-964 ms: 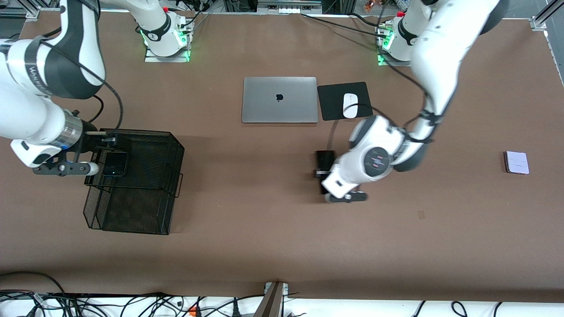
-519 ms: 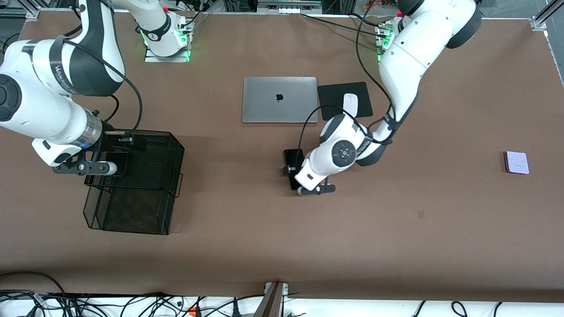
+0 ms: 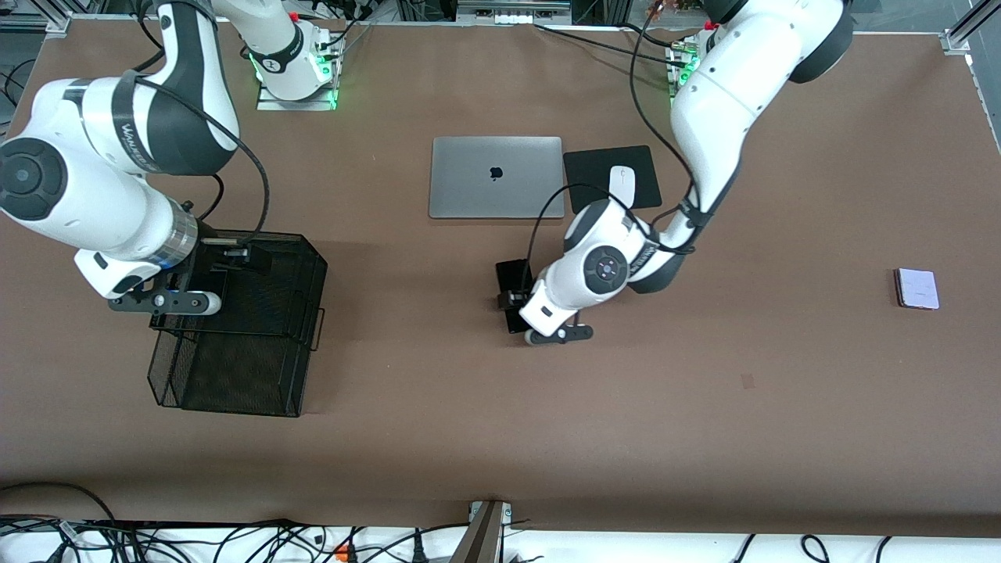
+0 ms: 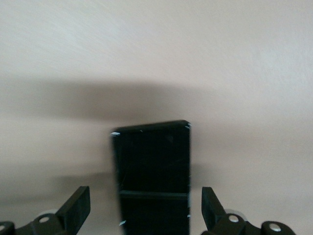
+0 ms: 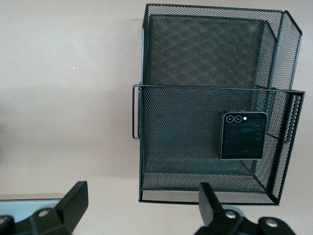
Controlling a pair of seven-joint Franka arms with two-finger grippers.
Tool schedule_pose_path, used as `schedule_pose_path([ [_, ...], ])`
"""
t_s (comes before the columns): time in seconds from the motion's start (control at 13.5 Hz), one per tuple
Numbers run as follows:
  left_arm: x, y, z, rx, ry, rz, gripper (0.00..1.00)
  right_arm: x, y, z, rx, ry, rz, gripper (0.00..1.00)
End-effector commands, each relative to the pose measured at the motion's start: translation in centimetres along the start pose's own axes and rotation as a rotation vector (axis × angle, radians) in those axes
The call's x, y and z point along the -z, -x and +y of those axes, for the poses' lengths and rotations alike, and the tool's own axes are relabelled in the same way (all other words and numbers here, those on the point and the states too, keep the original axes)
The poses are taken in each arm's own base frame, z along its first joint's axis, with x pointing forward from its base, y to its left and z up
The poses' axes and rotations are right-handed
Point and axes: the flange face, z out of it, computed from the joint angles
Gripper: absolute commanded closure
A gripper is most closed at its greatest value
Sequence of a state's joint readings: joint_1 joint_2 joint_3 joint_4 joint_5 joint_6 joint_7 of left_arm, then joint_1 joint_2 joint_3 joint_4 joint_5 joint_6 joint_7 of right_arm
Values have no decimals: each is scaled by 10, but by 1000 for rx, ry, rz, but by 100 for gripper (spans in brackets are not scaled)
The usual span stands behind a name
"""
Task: Place phones with both arms
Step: 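Set the black phone at the table center while the right gripper withdraws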
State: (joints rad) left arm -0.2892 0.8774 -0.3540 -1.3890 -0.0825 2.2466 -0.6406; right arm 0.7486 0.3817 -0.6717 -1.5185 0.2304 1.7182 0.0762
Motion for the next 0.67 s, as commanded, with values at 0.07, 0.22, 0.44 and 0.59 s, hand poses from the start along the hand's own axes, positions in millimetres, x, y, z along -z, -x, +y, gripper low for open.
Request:
schedule_pose_path([
  [0.07,125,-22,-62,67,-107,-35,0,-1,-1,-17,7,14,20,0],
  [0.22,158,-35,-105,28,-220,-26,0,-13,-2,-45,39,25,33,0],
  [0.44,195,-66,-190,-121,-343,-40,0,-41,4,-107,26,57,54,0],
  [0.59,215,-85,-259,-169,-340,-75,0,-65,18,-171,58,71,93,0],
])
